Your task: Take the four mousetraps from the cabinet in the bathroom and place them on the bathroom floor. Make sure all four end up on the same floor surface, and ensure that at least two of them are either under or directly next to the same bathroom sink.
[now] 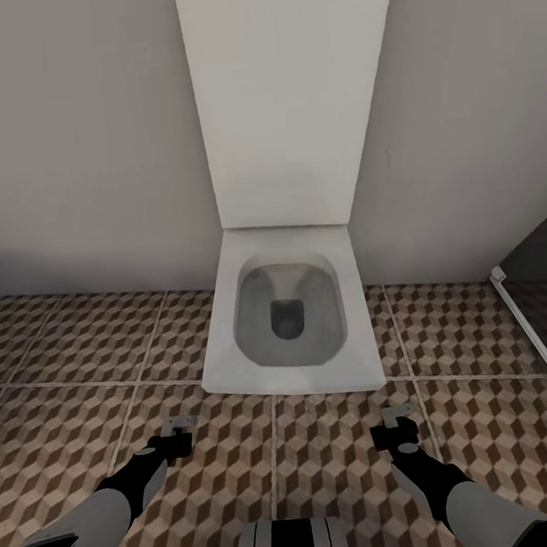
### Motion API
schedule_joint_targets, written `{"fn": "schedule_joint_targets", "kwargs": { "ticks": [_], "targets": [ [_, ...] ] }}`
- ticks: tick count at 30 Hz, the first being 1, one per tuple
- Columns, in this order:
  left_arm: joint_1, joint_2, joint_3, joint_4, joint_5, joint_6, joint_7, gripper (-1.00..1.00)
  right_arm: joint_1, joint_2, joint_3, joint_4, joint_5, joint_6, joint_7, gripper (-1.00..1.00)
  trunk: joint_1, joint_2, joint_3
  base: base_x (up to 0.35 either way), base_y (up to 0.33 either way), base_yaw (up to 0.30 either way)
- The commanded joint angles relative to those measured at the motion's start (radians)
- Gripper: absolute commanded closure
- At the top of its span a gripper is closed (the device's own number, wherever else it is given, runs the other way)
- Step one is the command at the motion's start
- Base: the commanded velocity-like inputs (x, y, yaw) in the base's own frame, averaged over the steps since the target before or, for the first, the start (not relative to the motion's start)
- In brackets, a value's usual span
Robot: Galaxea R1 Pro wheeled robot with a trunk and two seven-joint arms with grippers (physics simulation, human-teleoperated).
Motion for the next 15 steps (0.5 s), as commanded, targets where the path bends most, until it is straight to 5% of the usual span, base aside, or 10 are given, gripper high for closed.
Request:
{"fn": "schedule_joint_targets", "kwargs": {
  "ticks": [1,15],
  "targets": [
    [0.000,0.000,0.008,-0.001,-0.013,0.002,-0.004,1.00,0.000,-0.001,0.008,0.000,-0.011,-0.004,-0.004,1.00,0.000,0.000,-0.001,0.000,0.000,0.000],
    [0.000,0.000,0.009,-0.001,-0.012,0.002,-0.004,1.00,0.000,-0.001,0.008,0.000,-0.011,-0.004,-0.004,1.00,0.006,-0.003,-0.051,0.000,0.000,0.000]
  ]
}}
